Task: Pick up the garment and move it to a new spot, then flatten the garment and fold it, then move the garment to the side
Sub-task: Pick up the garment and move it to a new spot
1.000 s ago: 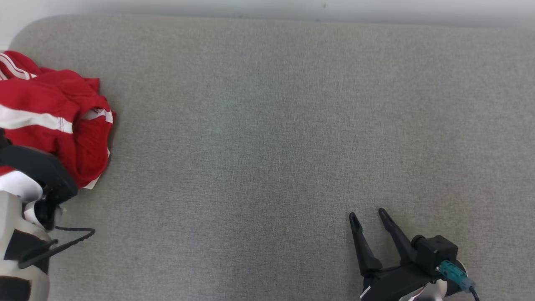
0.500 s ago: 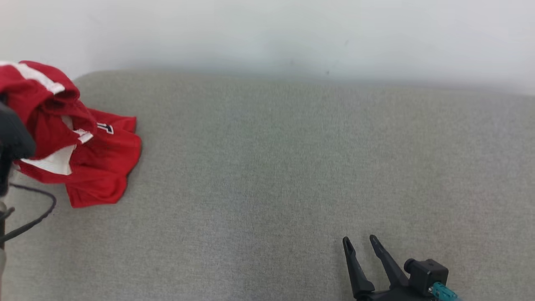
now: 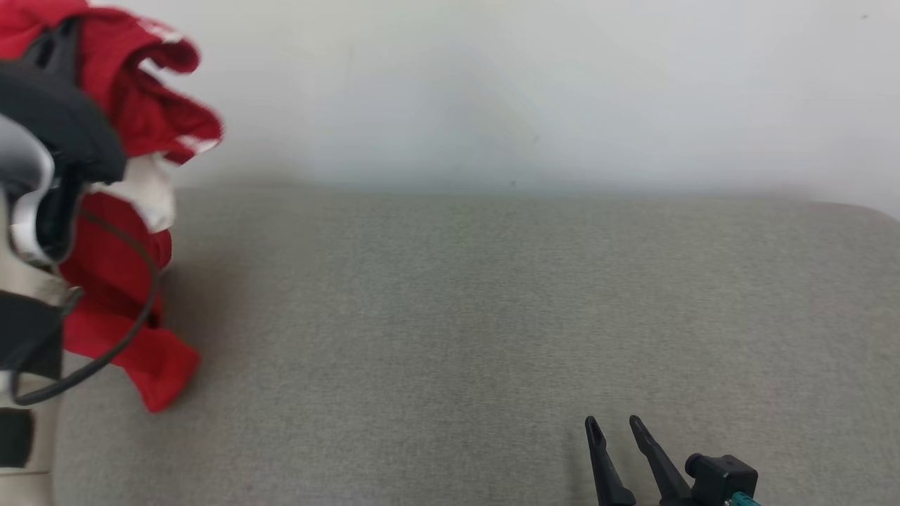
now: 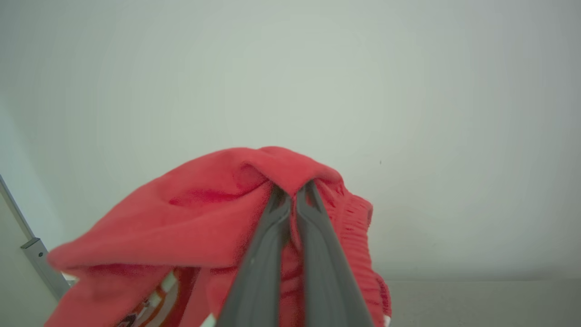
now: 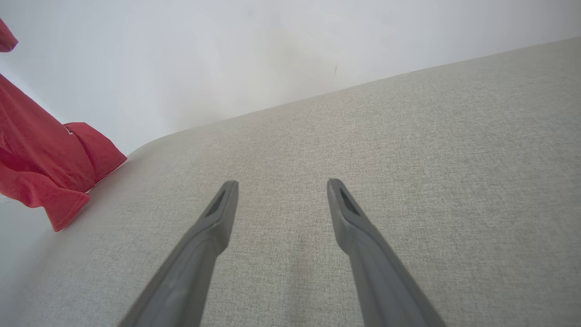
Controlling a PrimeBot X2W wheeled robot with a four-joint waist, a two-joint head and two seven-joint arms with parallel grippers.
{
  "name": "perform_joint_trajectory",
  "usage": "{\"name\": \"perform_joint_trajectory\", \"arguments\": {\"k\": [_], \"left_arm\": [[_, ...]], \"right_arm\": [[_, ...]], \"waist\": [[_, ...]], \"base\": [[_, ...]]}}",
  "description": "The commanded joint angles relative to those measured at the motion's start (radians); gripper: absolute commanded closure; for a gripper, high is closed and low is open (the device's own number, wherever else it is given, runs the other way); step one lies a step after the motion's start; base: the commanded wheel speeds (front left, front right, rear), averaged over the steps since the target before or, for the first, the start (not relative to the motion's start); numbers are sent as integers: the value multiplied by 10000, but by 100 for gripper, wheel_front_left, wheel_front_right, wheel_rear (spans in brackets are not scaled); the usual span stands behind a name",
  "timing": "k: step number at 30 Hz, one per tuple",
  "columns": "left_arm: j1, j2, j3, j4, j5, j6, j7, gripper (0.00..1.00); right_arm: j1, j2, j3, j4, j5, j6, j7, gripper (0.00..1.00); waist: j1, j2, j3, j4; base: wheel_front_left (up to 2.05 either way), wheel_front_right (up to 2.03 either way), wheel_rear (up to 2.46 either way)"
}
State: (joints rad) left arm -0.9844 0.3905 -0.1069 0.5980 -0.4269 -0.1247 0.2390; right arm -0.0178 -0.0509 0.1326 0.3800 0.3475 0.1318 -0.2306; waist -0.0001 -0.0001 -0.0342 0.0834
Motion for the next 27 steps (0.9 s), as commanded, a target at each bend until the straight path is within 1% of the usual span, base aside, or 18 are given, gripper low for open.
{"name": "perform_joint_trajectory", "arguments": {"k": [1,4,8,11,15,22,24,25,27], "left_arm": [[-136,-165,-50,-312,-111,-66,-21,100],[-200,-655,-285,-963,-212,-37,-35,100],[-331,-1323,-511,-1634,-340,111,-188,100],[-423,-1787,-699,-1949,-376,182,-290,100],[-459,-2254,-989,-2121,-308,335,-353,100],[210,-3052,-1671,-1814,-668,305,-413,100],[495,-3188,-1985,-1550,-805,271,-454,100],[844,-3291,-2356,-1180,-922,228,-426,100],[1137,-3354,-2793,-744,-908,201,-375,100]], "right_arm": [[-13,13,2,52,-12,-21,-80,0],[-38,13,-15,137,-50,-21,-92,0],[-106,13,74,156,-83,-21,-76,0],[-157,11,45,144,-142,-21,-19,0],[-194,13,-17,86,-245,-21,74,0],[-204,13,-135,-164,-332,-21,248,0],[-277,14,-84,-268,-269,-21,281,0],[-314,13,-50,-320,-209,-21,307,0],[-354,13,-36,-350,-142,-21,282,0]], "waist": [[1,1,-194,-327],[1,1,-266,-640],[1,1,-327,-1161],[1,1,-328,-1571],[1,1,-245,-2113],[1,1,192,-2775],[1,1,353,-2969],[1,1,498,-3150],[1,1,670,-3277]], "base": [[0,0,0],[0,0,0],[0,0,0],[0,0,0],[0,0,0],[0,0,0],[0,0,0],[0,0,0],[0,0,0]]}}
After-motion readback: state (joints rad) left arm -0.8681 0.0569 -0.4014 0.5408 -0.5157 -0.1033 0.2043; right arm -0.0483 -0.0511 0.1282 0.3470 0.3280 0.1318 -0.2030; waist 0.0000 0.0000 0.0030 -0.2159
